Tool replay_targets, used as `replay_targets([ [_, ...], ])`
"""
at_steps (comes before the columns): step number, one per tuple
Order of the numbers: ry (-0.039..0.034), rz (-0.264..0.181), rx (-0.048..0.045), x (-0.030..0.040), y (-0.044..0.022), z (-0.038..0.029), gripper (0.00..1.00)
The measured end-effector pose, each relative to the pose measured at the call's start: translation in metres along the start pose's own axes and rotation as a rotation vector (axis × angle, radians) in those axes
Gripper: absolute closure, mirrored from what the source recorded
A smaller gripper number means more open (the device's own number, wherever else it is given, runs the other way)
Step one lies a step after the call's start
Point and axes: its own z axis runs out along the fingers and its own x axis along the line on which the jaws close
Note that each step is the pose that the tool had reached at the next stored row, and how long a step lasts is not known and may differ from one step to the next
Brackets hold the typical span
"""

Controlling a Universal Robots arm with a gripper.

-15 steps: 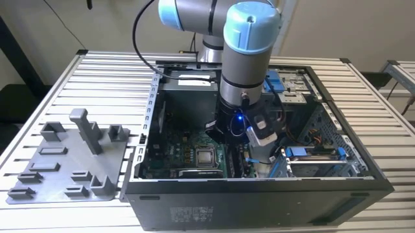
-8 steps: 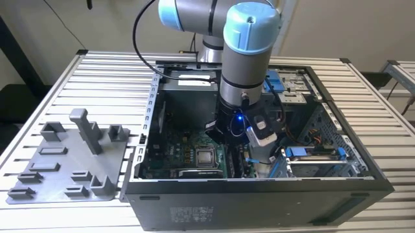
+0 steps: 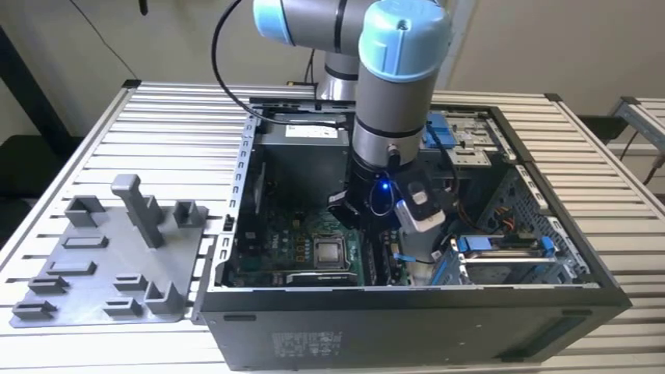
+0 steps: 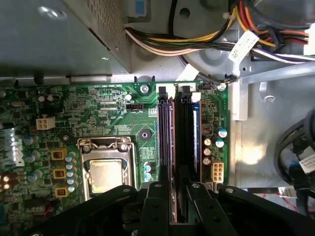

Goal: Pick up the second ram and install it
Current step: 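Insert the second ram into the second slot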

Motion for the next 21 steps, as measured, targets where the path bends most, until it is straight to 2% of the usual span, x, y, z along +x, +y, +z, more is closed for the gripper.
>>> replay_targets([
  [1,0.0,0.0,-0.0001,-0.0002,0.0,-0.0044,0.78],
  [3,0.0002,0.003,-0.0027,-0.0003,-0.0001,-0.0072,0.78],
  [7,0.0003,0.003,-0.005,-0.0004,-0.0001,-0.0076,0.78],
  [10,0.0003,0.003,-0.0049,-0.0004,-0.0002,-0.0076,0.89],
  [15,0.0003,0.003,-0.0049,-0.0004,-0.0003,-0.0076,0.89],
  [16,0.0008,0.003,-0.0046,-0.0004,-0.0005,-0.0088,0.89],
  [19,0.0016,0.003,-0.0047,-0.0009,-0.0006,-0.0204,0.89],
  [21,0.0016,0.003,-0.0048,-0.001,-0.0006,-0.0223,0.89],
])
